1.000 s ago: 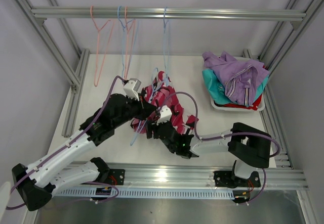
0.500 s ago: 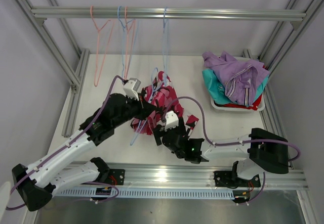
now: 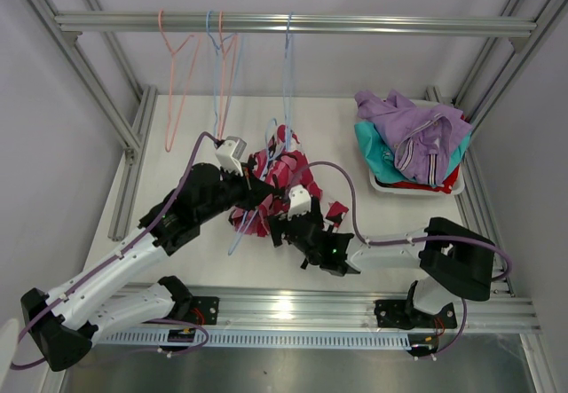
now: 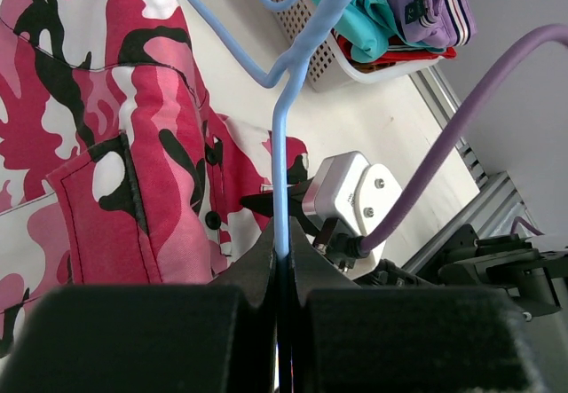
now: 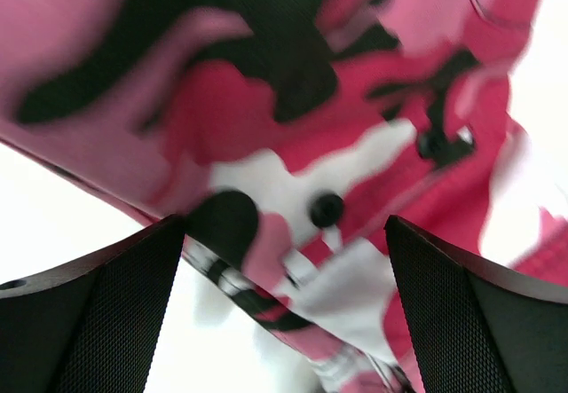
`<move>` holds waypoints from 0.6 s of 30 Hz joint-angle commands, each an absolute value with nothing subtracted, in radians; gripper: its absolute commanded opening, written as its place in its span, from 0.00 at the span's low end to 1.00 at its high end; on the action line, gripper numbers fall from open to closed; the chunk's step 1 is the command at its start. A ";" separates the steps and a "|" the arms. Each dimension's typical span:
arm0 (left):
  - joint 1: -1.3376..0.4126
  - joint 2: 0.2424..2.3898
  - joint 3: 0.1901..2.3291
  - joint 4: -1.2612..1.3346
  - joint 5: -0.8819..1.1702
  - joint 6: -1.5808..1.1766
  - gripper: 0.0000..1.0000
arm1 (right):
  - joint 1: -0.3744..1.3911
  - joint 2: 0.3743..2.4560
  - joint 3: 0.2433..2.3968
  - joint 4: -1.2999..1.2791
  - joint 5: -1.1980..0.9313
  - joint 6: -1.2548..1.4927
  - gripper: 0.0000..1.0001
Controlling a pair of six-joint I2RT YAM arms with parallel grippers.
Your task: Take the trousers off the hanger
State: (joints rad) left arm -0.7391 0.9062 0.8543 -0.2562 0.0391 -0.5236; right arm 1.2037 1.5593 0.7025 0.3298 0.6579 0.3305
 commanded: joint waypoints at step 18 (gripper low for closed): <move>-0.730 0.896 0.891 -0.143 0.078 -0.537 0.00 | 1.111 1.491 0.853 0.477 0.448 0.256 0.99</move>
